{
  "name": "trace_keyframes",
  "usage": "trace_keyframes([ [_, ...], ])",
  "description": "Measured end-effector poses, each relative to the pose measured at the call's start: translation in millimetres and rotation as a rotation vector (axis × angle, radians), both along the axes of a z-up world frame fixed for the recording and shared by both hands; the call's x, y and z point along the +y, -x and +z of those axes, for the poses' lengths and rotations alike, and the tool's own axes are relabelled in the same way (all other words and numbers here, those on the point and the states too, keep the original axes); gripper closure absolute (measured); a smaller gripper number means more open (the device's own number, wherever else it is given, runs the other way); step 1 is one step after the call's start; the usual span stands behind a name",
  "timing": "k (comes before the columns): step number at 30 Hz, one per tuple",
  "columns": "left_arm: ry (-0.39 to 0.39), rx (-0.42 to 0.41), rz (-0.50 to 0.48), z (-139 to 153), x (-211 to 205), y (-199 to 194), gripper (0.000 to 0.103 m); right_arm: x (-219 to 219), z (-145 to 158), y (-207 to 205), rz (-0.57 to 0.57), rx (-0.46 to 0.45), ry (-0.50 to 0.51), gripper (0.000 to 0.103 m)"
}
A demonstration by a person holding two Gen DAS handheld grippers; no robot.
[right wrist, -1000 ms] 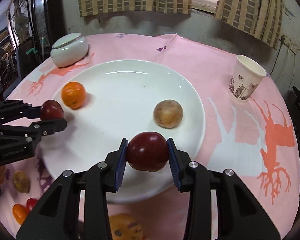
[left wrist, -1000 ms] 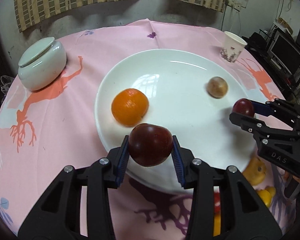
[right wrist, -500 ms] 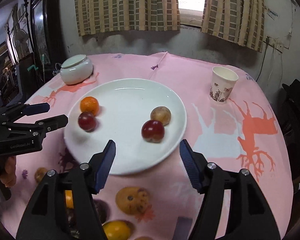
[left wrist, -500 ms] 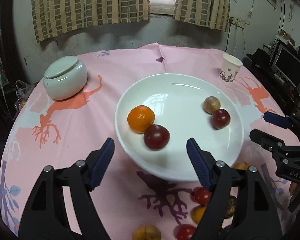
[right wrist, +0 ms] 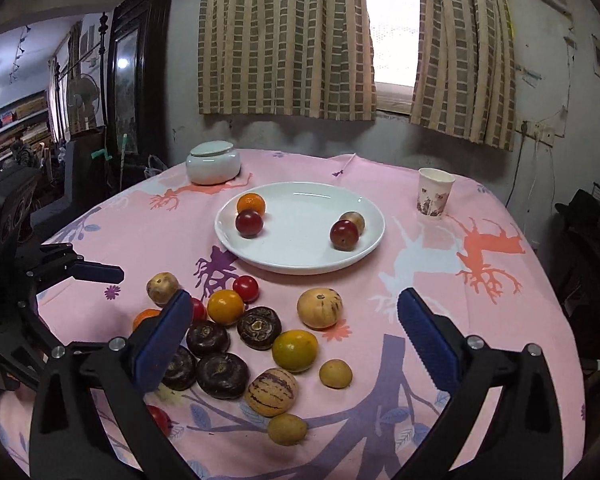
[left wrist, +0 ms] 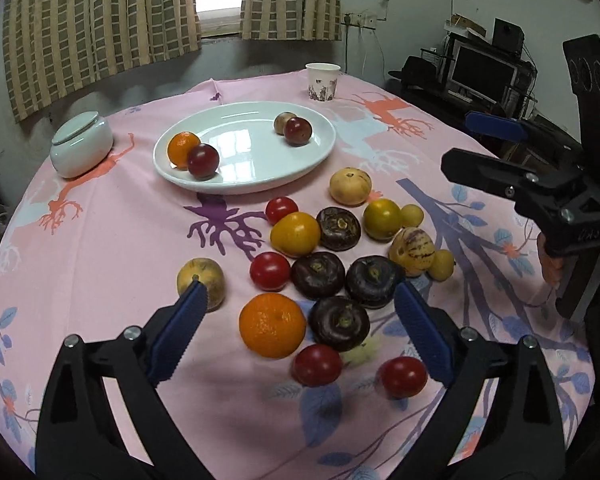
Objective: Organize fruits
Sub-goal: 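Grasp a red tomato with the left gripper while the right gripper grasps a small yellow fruit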
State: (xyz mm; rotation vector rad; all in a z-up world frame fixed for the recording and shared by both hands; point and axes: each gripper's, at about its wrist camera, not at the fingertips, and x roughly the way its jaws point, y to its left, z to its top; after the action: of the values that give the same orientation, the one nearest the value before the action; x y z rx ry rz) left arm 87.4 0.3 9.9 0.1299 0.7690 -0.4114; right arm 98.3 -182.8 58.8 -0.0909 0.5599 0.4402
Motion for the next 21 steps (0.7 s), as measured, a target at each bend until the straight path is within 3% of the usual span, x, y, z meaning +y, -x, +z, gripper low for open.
trace_keyframes([
  [4,0.011,0.046,0.043,-10.2,12.3,-7.2,0.006,-14.7,-9.0,-15.9,-0.006,0.134,-0.07,0.001],
  [10,0.024,0.102,0.066,-17.6,21.4,-13.0,0.006,-33.0,-16.6,-23.7,-0.053,0.234,-0.138,0.001],
  [16,0.021,0.145,0.058,-21.1,20.5,-11.8,0.006,-11.3,-28.4,-7.2,0.049,0.27,0.074,0.001],
  [21,0.052,0.162,0.035,-17.8,21.5,-7.2,0.006,0.4,-35.8,11.5,0.096,0.244,0.22,0.001],
])
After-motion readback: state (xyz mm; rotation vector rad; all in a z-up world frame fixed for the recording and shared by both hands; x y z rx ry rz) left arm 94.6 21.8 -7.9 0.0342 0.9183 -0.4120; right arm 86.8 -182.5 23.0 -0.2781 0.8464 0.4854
